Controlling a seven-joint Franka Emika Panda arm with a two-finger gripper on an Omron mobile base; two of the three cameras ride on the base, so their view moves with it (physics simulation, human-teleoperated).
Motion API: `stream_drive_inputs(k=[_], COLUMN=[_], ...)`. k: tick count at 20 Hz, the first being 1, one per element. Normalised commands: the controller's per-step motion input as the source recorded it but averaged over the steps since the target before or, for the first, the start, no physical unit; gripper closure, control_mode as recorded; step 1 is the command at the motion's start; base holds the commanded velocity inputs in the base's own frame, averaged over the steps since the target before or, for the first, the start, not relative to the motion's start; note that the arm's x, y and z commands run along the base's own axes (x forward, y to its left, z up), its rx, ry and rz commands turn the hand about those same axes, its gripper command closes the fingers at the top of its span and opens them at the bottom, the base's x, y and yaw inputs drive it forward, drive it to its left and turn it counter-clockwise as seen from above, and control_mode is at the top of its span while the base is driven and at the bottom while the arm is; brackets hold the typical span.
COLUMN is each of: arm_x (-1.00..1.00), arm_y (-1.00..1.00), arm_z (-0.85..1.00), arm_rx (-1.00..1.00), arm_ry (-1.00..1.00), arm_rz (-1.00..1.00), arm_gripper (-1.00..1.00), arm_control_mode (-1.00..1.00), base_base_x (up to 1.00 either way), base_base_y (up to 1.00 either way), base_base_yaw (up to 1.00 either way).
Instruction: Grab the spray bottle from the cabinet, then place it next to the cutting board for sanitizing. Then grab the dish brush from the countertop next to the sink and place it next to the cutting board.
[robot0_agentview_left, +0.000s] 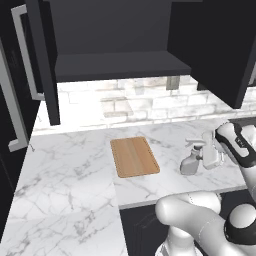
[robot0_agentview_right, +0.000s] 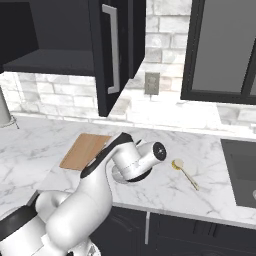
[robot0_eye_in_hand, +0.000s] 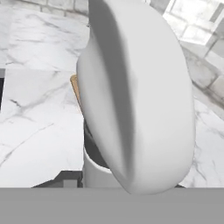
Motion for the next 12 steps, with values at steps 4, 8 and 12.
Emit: stream_drive_inputs(k=[4, 8, 12], arm_x=[0.12, 0.08, 0.05], arm_y=[0.12, 0.22, 0.24], arm_z=[-0.01, -0.01, -0.02], arm_rx=[0.00, 0.00, 0.00], arm_ry=[-0.01, -0.03, -0.06], arm_rz=[0.00, 0.00, 0.00], arm_gripper=[1.00, 1.00, 1.00], arm_control_mode=[-1.00, -1.00, -1.00], base_base_x=[0.00, 0.00, 0.00], base_base_y=[0.00, 0.00, 0.00], base_base_yaw=[0.00, 0.00, 0.00])
